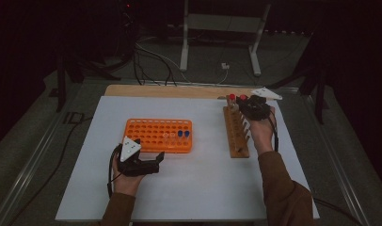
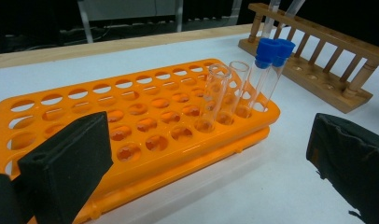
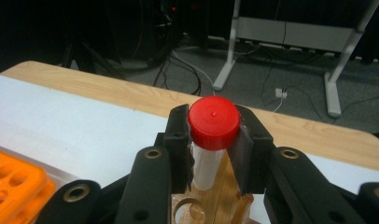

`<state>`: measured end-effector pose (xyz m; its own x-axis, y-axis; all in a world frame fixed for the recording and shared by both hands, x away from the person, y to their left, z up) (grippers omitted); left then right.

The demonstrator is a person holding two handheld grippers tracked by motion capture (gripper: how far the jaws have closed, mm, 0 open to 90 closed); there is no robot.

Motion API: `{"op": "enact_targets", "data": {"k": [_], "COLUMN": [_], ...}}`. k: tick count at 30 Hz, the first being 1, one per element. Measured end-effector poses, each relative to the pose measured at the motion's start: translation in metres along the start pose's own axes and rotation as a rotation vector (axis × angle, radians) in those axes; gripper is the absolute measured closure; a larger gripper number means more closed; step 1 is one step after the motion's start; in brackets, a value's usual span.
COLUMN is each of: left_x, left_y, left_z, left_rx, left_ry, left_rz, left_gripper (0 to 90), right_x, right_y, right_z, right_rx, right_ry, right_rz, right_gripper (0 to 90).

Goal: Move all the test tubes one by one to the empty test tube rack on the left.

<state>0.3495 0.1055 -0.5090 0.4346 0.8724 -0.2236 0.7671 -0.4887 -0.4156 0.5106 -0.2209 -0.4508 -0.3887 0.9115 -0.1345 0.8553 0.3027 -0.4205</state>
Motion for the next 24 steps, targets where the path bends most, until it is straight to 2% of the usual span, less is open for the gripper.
{"op": "enact_targets", "data": {"k": [6, 10, 18, 24], "left_x": [0.0, -0.001, -0.007, -0.022], "left_y": [0.0, 0.0, 0.002, 0.004], "left_z": [0.0, 0.0, -0.003, -0.012], "left_rx": [0.001, -0.001, -0.007, -0.022], "left_ry": [-0.001, -0.001, 0.016, 0.056], "left_rz": [0.0, 0.001, -0.001, 0.017], "left_gripper": [0.8, 0.8, 0.8, 1.4], "right_x": [0.002, 0.007, 0.034, 0.056], "right_y": [-0.013, -0.023, -0.037, -0.046], "right_z": [-0.012, -0.02, -0.018, -0.01], "right_rx": [-0.045, -0.072, -0.076, -0.062], "right_ry": [-0.015, -0.033, -0.08, -0.103], "right_rz": [-0.009, -0.033, -0.12, -0.18], "right_gripper": [70.8, 70.8, 70.7, 70.7]}}
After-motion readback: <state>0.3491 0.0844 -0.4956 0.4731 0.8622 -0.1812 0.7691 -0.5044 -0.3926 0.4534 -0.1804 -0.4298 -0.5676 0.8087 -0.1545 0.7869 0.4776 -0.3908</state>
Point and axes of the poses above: each handheld gripper's, and its own axes: y roughly forward along the jaws, z roughly out of its underside, x roughly to its left, the point moved 9 cm from there along y, roughly forward along the jaws, and after that the axes turned 9 degrees about -y, right-handed, at the moved point
